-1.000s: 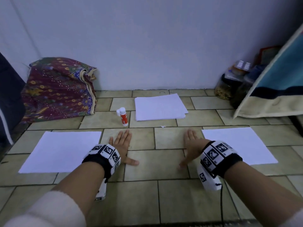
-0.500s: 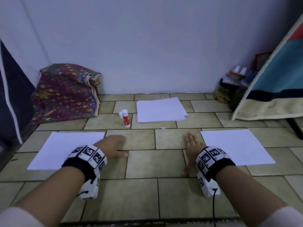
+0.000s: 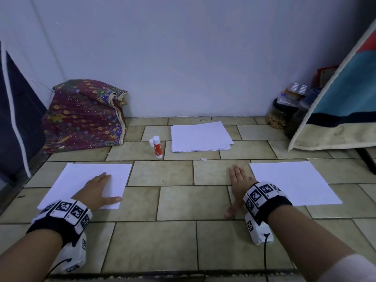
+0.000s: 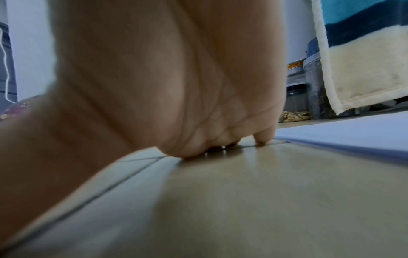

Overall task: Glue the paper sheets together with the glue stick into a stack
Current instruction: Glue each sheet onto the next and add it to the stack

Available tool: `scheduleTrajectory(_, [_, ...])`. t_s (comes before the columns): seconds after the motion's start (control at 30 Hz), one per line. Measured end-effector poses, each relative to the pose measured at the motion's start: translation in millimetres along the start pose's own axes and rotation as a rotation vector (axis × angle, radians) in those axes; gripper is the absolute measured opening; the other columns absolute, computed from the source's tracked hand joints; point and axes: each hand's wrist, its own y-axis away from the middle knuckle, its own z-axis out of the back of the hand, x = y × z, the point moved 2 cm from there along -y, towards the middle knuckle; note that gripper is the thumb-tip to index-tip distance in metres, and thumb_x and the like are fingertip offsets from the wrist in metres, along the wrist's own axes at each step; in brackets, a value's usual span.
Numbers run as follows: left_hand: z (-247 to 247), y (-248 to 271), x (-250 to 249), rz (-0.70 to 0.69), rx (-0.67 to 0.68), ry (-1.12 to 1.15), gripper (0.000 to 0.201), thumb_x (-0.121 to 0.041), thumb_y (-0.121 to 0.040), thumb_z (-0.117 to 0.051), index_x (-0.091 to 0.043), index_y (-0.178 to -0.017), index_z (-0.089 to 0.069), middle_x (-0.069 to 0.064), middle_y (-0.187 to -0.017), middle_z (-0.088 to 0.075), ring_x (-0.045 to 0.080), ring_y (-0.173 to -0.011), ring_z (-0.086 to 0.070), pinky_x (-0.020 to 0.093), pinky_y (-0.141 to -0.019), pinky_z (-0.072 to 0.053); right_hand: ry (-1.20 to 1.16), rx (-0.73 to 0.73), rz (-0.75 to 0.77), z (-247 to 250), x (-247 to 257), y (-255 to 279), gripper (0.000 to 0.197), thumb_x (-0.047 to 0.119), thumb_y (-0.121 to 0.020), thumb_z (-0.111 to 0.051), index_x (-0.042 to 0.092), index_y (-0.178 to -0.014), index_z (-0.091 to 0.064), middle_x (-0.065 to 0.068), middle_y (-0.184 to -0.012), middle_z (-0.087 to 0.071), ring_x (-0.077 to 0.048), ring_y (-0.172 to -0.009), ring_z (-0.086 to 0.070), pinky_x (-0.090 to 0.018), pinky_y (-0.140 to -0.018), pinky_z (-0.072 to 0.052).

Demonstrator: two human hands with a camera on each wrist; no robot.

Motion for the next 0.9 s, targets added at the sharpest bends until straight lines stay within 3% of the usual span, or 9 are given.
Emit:
scheduleTrajectory(0.3, [2.4,-2.0,0.4,-0.017,0.052,-0.048,0.086,-0.05,-0.094,-0.051,-0.013,-0.154,-0.003,0.004,-0.162,0.002,0.021,-0.149,-0.004,0.034,-0.12,-0.012,-0.017,0.024,0.008,2.1,0.3,2.4,0.152,0.067,-0.054,-0.078,0.005,-0.144,0.028,-0.011,-0.154,0.031,-0.027,-0.144,0.022,-0.045,-0.12,-0.004])
scheduleTrajectory(0.4, [4.3,-3.5,0.9,-0.001,0.044,-0.053,0.08,-0.045,-0.096,-0.049,-0.012,-0.154,-0.004,0.003,-0.162,-0.002,0.019,-0.149,-0.01,0.031,-0.118,-0.015,-0.015,0.027,0.008,3.1,1.0,2.7,0.152,0.066,-0.055,-0.078,0.005,-0.145,0.027,-0.011,-0.154,0.031,-0.027,-0.145,0.022,-0.045,-0.12,-0.005])
scheduleTrajectory(0.47, [10.7,-3.8,-0.8,0.033,0.006,-0.076,0.073,-0.04,-0.099,-0.048,-0.011,-0.154,-0.01,0.005,-0.16,-0.014,0.02,-0.145,-0.022,0.03,-0.116,-0.021,-0.014,0.026,0.011,3.8,1.4,2.9,0.152,0.067,-0.055,-0.078,0.005,-0.145,0.027,-0.012,-0.154,0.03,-0.027,-0.145,0.022,-0.045,-0.12,-0.005])
scheduleTrajectory(0.57, [30.8,-1.4,-9.4,0.0,-0.129,-0.169,0.057,-0.02,-0.099,-0.046,-0.017,-0.151,-0.025,0.004,-0.139,-0.049,0.024,-0.122,-0.052,0.037,-0.101,-0.043,-0.01,0.026,0.008,3.1,0.9,2.0,0.153,0.067,-0.054,-0.078,0.005,-0.144,0.028,-0.011,-0.154,0.031,-0.027,-0.145,0.022,-0.044,-0.12,-0.006])
scheduleTrajectory(0.63, [44.6,1.0,-21.0,-0.106,-0.241,-0.23,0.071,-0.004,-0.091,-0.04,-0.035,-0.152,-0.019,-0.004,-0.108,-0.059,0.023,-0.089,-0.062,0.037,-0.077,-0.053,-0.011,0.024,0.006,2.3,0.5,1.1,0.153,0.067,-0.053,-0.079,0.005,-0.144,0.029,-0.011,-0.154,0.032,-0.027,-0.145,0.022,-0.044,-0.12,-0.006])
scheduleTrajectory(0.67, [51.5,2.1,-31.3,-0.127,-0.279,-0.281,0.072,-0.002,-0.088,-0.037,-0.037,-0.15,-0.022,-0.004,-0.097,-0.059,0.022,-0.077,-0.059,0.036,-0.07,-0.054,-0.007,0.021,0.004,1.9,0.4,0.4,0.153,0.067,-0.054,-0.079,0.005,-0.144,0.029,-0.011,-0.154,0.032,-0.028,-0.145,0.022,-0.044,-0.12,-0.005])
scheduleTrajectory(0.73, [66.3,11.3,-62.8,-0.102,-0.331,-0.335,0.054,-0.005,-0.088,-0.039,-0.021,-0.139,-0.041,0.002,-0.09,-0.06,0.022,-0.072,-0.057,0.035,-0.068,-0.053,0.005,0.017,0.003,1.6,0.6,-0.4,0.153,0.067,-0.053,-0.079,0.006,-0.144,0.029,-0.011,-0.154,0.031,-0.027,-0.145,0.022,-0.044,-0.12,-0.006])
scheduleTrajectory(0.83, [64.6,25.7,-128.0,-0.192,-0.287,-0.303,0.048,-0.008,-0.087,-0.04,-0.018,-0.134,-0.034,0.002,-0.082,-0.059,0.02,-0.064,-0.053,0.03,-0.057,-0.041,0.005,0.035,-0.004,3.0,1.1,-0.5,0.154,0.067,-0.053,-0.079,0.007,-0.143,0.031,-0.01,-0.153,0.033,-0.026,-0.144,0.022,-0.044,-0.12,-0.006])
scheduleTrajectory(0.9, [50.0,34.7,-171.3,-0.233,-0.211,-0.24,0.037,-0.008,-0.086,-0.042,-0.014,-0.123,-0.044,0.002,-0.081,-0.056,0.022,-0.066,-0.051,0.031,-0.062,-0.039,0.009,0.051,-0.006,4.2,1.1,-0.6,0.154,0.067,-0.053,-0.079,0.007,-0.142,0.032,-0.01,-0.152,0.035,-0.026,-0.144,0.023,-0.044,-0.12,-0.006])
